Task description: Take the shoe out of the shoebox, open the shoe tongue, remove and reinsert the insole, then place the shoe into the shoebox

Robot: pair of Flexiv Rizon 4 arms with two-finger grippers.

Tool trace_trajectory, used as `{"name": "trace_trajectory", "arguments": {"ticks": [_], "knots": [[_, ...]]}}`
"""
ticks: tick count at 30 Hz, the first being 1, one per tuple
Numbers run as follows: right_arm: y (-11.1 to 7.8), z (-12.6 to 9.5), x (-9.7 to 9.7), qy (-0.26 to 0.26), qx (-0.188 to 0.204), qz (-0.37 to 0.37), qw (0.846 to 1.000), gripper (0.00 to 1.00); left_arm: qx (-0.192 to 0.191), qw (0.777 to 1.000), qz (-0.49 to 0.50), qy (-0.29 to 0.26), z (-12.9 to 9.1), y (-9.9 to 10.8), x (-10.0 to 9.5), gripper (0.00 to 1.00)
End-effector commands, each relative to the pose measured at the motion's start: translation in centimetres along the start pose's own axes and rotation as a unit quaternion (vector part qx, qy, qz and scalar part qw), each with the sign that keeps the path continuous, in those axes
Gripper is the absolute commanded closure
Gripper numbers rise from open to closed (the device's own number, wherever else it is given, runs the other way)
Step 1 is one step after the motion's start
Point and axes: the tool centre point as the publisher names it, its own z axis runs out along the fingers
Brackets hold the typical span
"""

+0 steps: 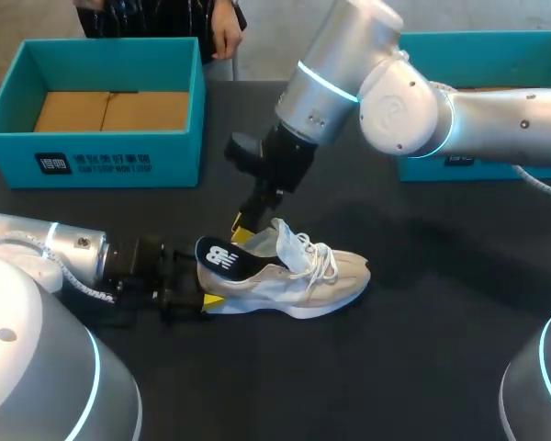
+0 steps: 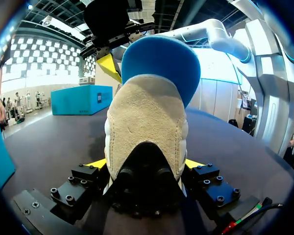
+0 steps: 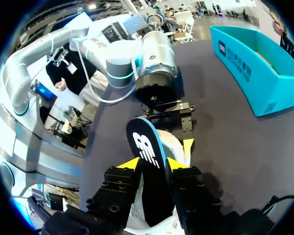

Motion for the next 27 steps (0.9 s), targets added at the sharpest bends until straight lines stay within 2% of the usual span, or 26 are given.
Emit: {"name": "trace_trajectory", "arguments": {"ticks": [1,8,27], "knots": [[-0.3,0.7,-0.6,0.020,-0.008,0.000,1.000,0.69,0.000,1.000,0.000,-0.002,0.1,0.2,0.2,1.00],[-1.1,1.2,-0.7,0.043,-0.014,0.002,0.999,0.73,0.000,1.000,0.000,-0.002,0.1,0.2,0.2,1.00],[-1.8,2.3,-1.8,0.063,-0.006,0.006,0.998,0.62,0.000,1.000,0.000,-0.002,0.1,0.2,0.2,1.00]]}}
